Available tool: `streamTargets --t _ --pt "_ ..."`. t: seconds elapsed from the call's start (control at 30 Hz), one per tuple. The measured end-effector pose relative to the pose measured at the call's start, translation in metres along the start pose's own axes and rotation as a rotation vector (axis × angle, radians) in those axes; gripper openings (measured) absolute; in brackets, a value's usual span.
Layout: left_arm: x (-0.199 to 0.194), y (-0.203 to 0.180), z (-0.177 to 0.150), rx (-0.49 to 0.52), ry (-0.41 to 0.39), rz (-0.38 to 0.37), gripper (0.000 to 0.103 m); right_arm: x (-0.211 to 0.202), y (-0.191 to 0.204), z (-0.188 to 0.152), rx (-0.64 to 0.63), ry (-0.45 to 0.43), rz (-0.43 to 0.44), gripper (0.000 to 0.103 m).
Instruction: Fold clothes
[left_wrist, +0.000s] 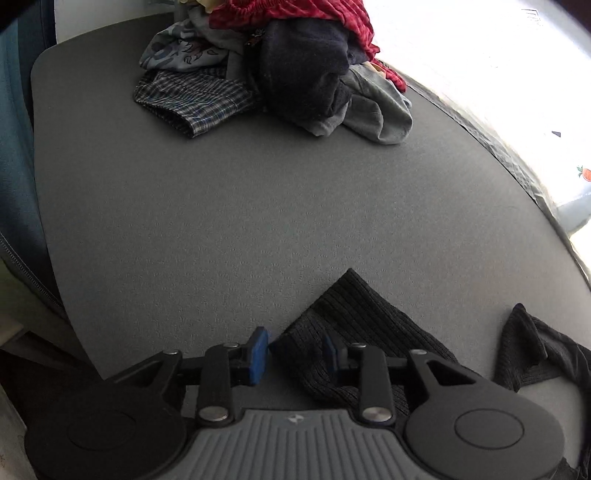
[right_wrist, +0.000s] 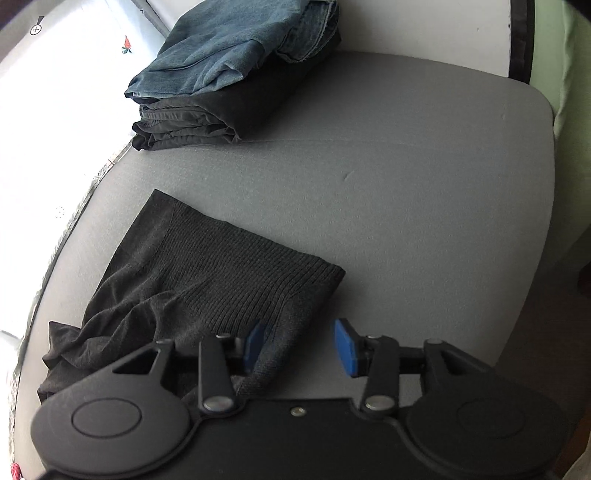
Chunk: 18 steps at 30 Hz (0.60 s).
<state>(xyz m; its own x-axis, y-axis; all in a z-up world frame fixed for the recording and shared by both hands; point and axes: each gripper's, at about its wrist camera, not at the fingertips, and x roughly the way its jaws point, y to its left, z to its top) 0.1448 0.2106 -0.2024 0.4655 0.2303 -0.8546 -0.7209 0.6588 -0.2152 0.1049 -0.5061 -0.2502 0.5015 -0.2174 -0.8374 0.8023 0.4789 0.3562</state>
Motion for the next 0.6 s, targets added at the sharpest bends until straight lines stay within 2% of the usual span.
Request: streamTargets --t 0.07,0.13,0.17,0.27,0.37,0.47,0.6 --pt "-0.007 -0.003 0.007 -0.009 -0.017 -0.011 0.049 -0.009 0.007 0.003 -0.032 -0.030 -0.003 0.051" --pt "-0.015 -0.013 0.013 0.007 -0.041 -0.032 0.054 -0.014 0.018 0.005 -0.061 -0.058 0.010 0.059" --pt "-0.018 -0.018 0.014 0.019 -0.050 -0.043 0.059 -0.016 0.024 0.006 -0.075 -0.069 0.020 0.060" --pt "-0.019 -0.043 0.021 0.065 -0.052 -0.101 0.062 -0.018 0.044 0.006 -0.113 -0.087 0.058 0.061" --pt "-0.014 -0.070 0.020 0.092 -0.022 -0.164 0.067 -0.011 0.063 0.004 -0.102 -0.072 0.119 0.061" --pt "-0.001 -0.103 0.014 0.142 0.035 -0.226 0.067 0.001 0.081 -0.001 -0.029 -0.014 0.211 0.060" --pt "0.018 -0.141 0.002 0.213 0.115 -0.280 0.067 0.026 0.100 -0.020 0.178 0.125 0.403 0.056"
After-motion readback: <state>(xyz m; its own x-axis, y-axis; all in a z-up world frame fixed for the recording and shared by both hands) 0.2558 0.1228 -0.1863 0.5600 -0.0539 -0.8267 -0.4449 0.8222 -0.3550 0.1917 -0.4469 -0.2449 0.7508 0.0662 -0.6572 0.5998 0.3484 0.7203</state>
